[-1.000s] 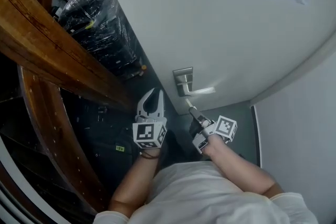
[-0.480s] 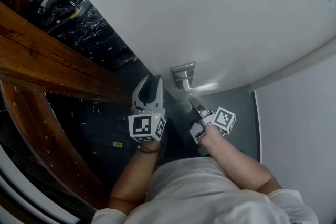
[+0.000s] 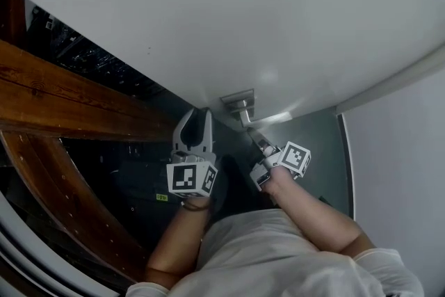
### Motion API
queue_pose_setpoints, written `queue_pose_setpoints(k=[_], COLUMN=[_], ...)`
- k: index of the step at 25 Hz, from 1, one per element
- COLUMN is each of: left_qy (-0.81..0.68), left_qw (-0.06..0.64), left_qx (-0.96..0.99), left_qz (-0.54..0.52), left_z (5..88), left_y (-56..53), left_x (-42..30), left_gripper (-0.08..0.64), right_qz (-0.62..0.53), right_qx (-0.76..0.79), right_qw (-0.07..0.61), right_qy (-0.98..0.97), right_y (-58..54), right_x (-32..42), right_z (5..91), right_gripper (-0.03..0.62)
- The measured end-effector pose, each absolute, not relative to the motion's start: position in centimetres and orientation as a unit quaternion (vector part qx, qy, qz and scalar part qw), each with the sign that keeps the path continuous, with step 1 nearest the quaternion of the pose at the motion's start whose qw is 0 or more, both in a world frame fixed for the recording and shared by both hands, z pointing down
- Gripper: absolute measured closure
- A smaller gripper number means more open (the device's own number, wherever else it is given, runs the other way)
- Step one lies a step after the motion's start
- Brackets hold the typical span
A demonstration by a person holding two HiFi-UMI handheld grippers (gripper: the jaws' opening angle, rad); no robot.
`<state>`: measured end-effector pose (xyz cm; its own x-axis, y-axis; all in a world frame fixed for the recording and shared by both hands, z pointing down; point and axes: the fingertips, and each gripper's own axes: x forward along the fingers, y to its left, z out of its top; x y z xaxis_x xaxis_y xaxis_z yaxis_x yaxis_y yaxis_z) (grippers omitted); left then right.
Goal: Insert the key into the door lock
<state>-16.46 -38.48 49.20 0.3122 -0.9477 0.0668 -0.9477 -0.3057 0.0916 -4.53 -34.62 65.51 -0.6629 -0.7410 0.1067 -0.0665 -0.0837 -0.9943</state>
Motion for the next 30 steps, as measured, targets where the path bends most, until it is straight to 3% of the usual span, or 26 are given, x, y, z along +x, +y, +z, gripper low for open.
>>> queue_pose_setpoints(k=[25, 30], left_qy=[-0.591, -0.585], left_qw=[0.063, 0.057], left_qx=[0.804, 0.809], left_qz=[-0.008, 0.001], left_z=[49.1, 49.3], left_y=[-38.4, -38.5], left_x=[-16.4, -16.3], left_gripper=[0.477, 0.477], right_qz=[-0.654, -0.651], right_qx=[-0.308, -0.303], right_qw=[0.284, 0.256], right_qy=[0.630, 0.647], right_y=[-37.2, -36.7], right_x=[-6.5, -7.1], right_z=[65.8, 65.8], right_gripper=[0.569, 0.534])
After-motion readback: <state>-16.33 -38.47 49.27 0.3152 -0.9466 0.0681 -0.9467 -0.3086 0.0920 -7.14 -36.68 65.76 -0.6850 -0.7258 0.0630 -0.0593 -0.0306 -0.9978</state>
